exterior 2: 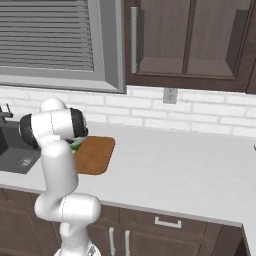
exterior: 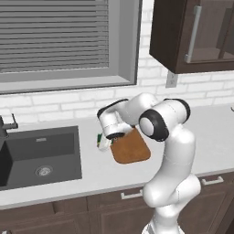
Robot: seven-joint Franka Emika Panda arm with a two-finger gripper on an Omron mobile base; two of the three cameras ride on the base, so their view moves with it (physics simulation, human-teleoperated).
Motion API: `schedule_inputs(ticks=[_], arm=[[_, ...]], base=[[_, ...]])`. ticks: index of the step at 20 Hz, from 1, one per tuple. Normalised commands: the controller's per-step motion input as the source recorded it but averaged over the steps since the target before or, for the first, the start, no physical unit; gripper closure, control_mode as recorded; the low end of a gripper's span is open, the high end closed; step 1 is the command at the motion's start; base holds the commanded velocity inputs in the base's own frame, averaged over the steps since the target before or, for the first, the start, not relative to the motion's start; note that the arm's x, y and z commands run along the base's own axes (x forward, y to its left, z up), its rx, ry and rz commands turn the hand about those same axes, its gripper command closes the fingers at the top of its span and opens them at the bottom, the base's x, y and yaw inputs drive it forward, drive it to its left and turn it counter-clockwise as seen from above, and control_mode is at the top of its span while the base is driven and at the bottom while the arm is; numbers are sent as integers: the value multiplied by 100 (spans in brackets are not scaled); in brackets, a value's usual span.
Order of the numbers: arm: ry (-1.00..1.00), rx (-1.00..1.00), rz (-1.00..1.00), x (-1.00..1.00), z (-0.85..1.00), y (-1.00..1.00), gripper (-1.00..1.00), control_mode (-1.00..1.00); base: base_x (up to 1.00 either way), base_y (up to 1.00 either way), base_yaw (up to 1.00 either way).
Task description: Pick up the sponge from the counter and clean the cutting board by briefly scrubbing or pressing down on the cutting board. Once finished, release the sponge.
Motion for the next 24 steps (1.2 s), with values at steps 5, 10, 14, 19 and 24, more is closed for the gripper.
schedule_inputs(ticks=[5,10,14,19,24], arm=[[1,30,19,39,-46,-44,100,-100],[27,9,16,35,-83,-55,100,-100],[-2,15,22,0,95,-89,100,-100],[-5,5,19,-36,42,-100,100,-100],[4,19,18,-49,-66,-100,100,-100]], base=[[0,0,0],[0,0,0],[0,0,0],[0,0,0],[0,0,0]])
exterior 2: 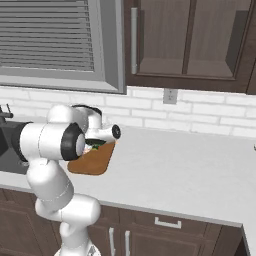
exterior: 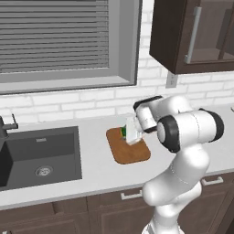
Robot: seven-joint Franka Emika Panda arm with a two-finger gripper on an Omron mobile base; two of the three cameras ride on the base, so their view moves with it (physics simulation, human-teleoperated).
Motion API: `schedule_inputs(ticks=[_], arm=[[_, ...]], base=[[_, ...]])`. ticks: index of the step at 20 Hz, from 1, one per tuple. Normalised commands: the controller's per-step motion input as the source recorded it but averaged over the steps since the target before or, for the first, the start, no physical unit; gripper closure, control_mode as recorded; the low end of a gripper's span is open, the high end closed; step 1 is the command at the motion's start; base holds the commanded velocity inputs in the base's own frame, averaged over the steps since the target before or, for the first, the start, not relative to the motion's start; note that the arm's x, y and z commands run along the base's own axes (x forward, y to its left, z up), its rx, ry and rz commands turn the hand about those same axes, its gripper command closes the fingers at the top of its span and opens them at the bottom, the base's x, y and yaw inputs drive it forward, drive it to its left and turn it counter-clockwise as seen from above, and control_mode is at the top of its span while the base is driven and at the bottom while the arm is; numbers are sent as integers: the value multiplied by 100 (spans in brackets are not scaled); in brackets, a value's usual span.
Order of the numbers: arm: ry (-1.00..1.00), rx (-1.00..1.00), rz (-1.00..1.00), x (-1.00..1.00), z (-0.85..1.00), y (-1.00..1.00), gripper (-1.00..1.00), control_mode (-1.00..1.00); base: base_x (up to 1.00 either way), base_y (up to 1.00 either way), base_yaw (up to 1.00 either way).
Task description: Pick up the sponge from the counter and clean the cutting board by briefly scrubbing or pressing down on the cutting board. Once finished, release the sponge.
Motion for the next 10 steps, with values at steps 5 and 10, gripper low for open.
schedule_inputs(ticks=[5,10], arm=[[3,30,12,-19,-100,-100,100,-100],[17,16,6,32,-100,-36,100,-100]], base=[[0,0,0],[0,0,0]])
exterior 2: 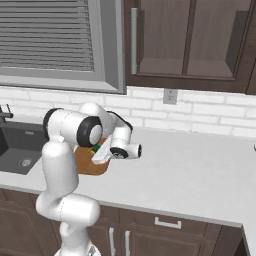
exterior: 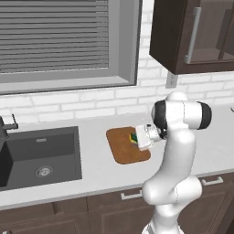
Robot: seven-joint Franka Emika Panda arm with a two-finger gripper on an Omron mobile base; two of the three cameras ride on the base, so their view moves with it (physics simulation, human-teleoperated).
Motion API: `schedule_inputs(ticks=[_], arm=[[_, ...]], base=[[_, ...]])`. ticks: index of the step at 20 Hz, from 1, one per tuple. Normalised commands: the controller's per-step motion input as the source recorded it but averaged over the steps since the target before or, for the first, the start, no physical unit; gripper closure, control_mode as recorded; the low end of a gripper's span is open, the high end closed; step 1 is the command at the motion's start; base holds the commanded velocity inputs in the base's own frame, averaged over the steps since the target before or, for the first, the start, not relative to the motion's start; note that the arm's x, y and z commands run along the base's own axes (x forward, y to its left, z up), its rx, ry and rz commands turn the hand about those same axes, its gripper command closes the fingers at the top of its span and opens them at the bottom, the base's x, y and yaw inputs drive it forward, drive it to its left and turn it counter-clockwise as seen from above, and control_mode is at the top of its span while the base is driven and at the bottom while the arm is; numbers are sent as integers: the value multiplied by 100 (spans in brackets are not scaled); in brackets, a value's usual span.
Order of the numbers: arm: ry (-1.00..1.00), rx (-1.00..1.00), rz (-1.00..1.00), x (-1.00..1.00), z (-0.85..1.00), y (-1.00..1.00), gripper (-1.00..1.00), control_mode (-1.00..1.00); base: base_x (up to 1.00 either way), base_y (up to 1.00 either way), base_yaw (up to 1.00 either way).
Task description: Pick up the sponge from the counter and clean the cutting board by briefly scrubbing or pressing down on the cutting board. Once finished, release the sponge.
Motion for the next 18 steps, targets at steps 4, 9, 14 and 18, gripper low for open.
schedule_inputs(ticks=[4,9,14,18], arm=[[54,-2,0,62,-100,50,100,-100],[29,-15,0,-8,-100,91,100,-100],[-43,-18,-9,-99,2,74,100,-100],[-55,-38,-33,-33,19,77,100,-100]], base=[[0,0,0],[0,0,0],[0,0,0],[0,0,0]])
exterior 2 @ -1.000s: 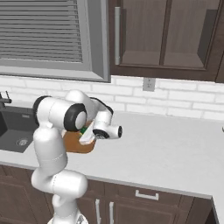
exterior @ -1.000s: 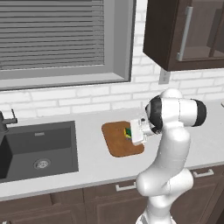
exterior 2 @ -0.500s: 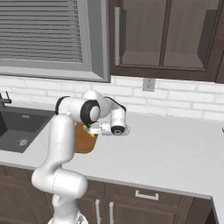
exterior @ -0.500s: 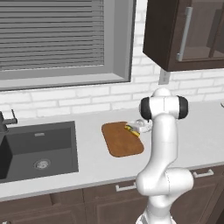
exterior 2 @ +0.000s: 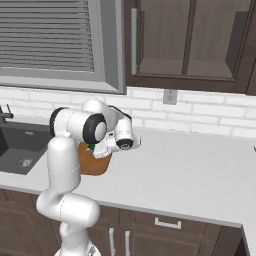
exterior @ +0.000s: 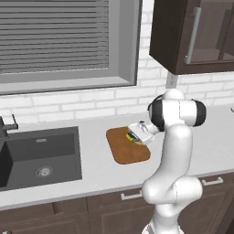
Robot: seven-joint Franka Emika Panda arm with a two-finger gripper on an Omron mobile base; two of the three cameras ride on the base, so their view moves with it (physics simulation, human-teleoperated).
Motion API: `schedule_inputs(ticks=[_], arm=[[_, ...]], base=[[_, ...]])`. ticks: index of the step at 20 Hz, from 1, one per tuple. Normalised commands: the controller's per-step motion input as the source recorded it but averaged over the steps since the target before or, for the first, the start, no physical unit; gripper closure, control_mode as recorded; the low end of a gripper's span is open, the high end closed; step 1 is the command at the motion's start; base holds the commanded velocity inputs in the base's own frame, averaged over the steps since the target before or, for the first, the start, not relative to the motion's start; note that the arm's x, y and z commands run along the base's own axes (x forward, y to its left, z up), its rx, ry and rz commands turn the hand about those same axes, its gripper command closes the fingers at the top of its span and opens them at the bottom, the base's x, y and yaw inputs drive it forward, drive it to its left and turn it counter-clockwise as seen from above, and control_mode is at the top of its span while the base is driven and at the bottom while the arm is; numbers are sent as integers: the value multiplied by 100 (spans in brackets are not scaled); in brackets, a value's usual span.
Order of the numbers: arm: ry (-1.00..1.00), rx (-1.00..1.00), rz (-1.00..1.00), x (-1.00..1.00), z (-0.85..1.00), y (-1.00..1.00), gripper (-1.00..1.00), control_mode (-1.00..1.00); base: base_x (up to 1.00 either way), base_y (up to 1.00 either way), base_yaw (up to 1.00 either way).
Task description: Pick up the sponge from the counter and clean the cutting board by briefly scrubbing or pressing down on the cutting board. Once finished, release the sponge.
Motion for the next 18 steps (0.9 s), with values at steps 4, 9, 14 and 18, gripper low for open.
schedule_inputs(ticks=[4,9,14,18], arm=[[-38,-44,-46,35,-30,39,100,-100],[-7,-37,-43,34,-100,9,100,-100],[-2,-15,-25,12,-100,0,100,-100],[-31,1,-4,-16,-82,19,100,-100]], base=[[0,0,0],[0,0,0],[0,0,0],[0,0,0]])
